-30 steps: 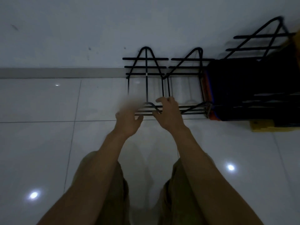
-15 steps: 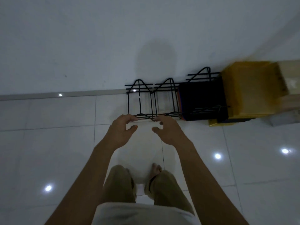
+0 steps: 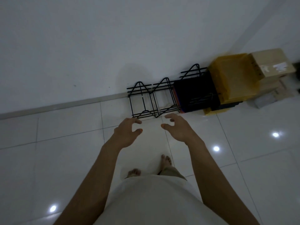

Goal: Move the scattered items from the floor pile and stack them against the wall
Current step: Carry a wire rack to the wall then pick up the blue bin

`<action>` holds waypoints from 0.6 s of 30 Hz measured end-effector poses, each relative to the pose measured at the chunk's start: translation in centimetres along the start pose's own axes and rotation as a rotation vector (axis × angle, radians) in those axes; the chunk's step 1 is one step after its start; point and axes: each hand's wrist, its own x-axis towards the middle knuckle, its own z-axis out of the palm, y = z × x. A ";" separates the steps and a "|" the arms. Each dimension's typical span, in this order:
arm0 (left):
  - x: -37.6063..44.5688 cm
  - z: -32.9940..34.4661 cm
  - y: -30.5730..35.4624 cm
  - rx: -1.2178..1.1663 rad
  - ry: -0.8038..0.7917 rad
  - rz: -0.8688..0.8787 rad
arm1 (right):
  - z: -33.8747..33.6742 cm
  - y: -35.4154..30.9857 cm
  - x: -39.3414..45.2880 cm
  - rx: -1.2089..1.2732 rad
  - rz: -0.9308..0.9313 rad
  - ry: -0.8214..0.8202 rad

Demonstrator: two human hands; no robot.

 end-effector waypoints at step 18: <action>-3.4 0.2 -1.0 0.159 -0.404 0.243 | 8.9 3.6 -14.8 0.389 0.362 0.379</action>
